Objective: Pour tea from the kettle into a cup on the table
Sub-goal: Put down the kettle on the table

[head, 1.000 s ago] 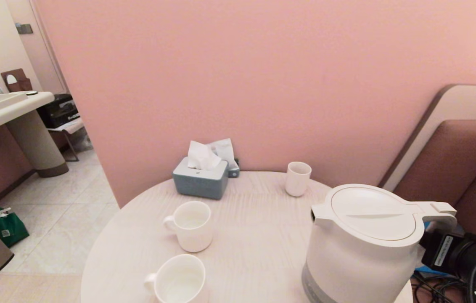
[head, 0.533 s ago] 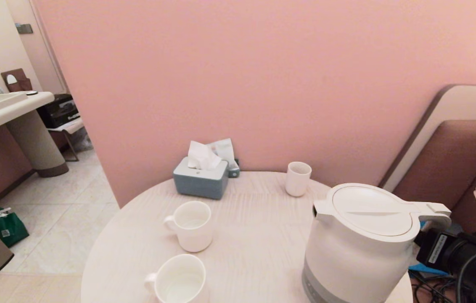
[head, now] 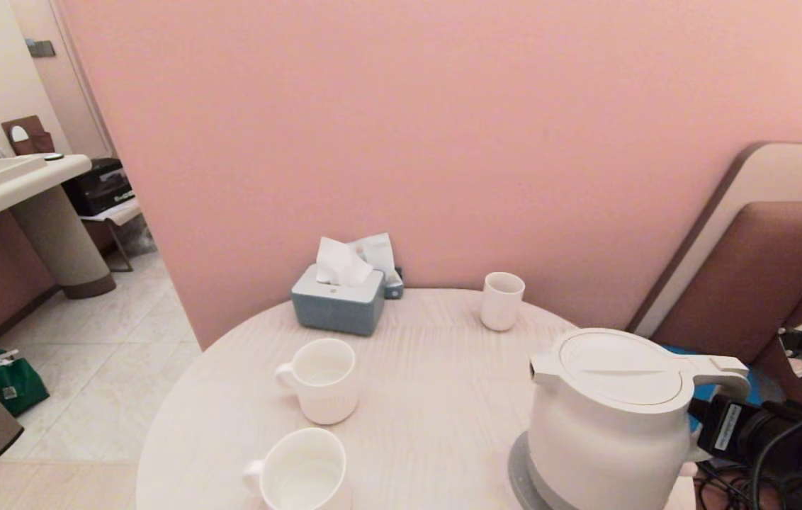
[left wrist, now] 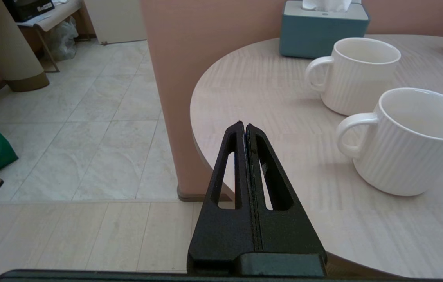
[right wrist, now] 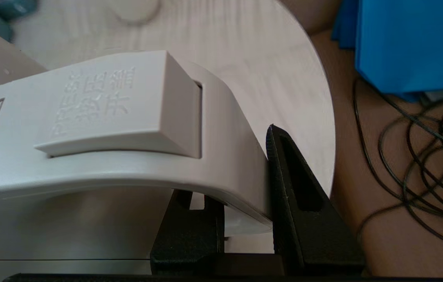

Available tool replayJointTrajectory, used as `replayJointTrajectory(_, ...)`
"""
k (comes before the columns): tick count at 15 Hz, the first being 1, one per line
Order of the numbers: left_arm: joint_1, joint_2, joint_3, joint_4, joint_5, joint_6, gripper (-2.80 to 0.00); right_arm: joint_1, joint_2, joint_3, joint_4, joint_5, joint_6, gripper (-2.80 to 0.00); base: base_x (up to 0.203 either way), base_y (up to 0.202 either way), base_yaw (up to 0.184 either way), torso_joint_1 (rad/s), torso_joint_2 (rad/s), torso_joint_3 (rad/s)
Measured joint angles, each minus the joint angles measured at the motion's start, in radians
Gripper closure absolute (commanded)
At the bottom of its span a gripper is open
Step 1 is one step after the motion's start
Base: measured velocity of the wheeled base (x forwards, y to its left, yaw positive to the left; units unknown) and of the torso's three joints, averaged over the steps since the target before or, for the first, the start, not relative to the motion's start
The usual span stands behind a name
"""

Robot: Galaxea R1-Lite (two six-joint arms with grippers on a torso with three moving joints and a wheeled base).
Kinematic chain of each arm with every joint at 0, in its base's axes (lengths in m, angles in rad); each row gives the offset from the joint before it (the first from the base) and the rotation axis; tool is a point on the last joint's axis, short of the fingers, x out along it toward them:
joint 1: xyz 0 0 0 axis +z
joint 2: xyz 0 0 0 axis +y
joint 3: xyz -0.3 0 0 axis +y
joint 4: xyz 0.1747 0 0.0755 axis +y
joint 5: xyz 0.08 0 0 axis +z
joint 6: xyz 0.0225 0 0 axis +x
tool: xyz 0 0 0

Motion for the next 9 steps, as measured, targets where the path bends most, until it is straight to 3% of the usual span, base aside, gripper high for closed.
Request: replayJointTrajectory(9, 0.000, 0.000, 0.000, 0.000, 0.000, 0.000, 0.00, -0.002, 0.087, 0.029, -0.091, 0.016, 0.004, 0.00, 0.000, 0.000, 0.000, 0.000, 0.00, 0.000)
